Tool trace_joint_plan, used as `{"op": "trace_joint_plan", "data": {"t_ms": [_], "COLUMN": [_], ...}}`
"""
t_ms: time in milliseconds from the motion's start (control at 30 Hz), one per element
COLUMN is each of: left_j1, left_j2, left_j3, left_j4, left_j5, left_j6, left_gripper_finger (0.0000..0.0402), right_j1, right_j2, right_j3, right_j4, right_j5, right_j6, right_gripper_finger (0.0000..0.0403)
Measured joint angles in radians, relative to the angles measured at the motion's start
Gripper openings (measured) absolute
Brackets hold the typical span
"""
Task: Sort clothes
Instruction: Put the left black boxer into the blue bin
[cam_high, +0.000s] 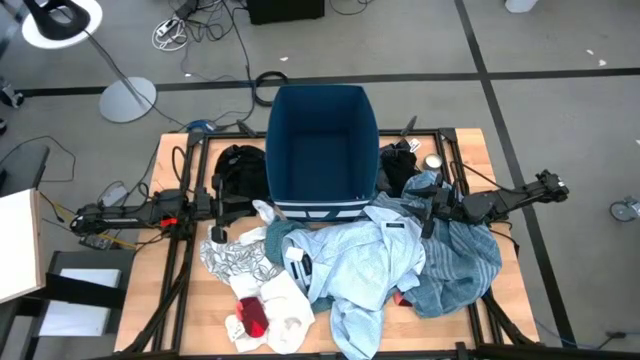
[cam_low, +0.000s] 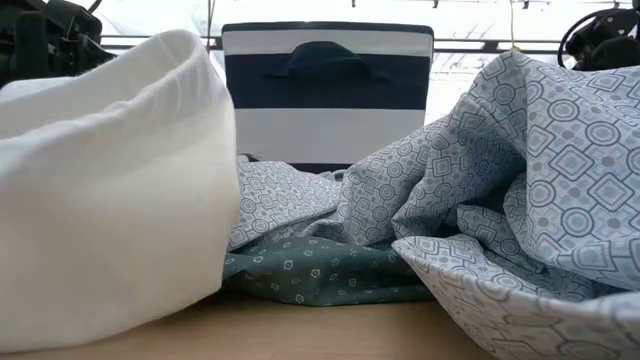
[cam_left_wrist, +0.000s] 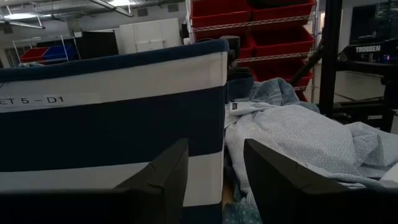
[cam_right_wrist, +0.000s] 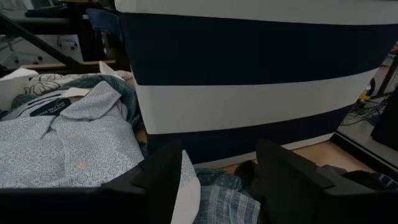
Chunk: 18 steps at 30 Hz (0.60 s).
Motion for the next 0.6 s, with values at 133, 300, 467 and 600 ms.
{"op": "trace_joint_plan", "data": {"t_ms": [133, 300, 467, 600], "left_j1": [0.0, 0.0, 0.0, 0.0], "left_j2": [0.0, 0.0, 0.0, 0.0], "left_j3": [0.0, 0.0, 0.0, 0.0], "left_j4": [0.0, 0.008, 0.031, 0.032], "left_j5": [0.0, 0.0, 0.0, 0.0], "left_j6": [-0.055, -0.32, -0.443, -0.445], "left_gripper_finger": [0.0163, 0.0163, 0.0163, 0.0163], "right_j1": [0.0, 0.0, 0.0, 0.0], "right_j2": [0.0, 0.0, 0.0, 0.0], "right_j3": [0.0, 0.0, 0.0, 0.0], "right_j4": [0.0, 0.0, 0.0, 0.0], "right_j5": [0.0, 0.0, 0.0, 0.0], "right_j6": [0.0, 0.0, 0.0, 0.0], "right_gripper_finger": [0.021, 0.021, 0.021, 0.021]}}
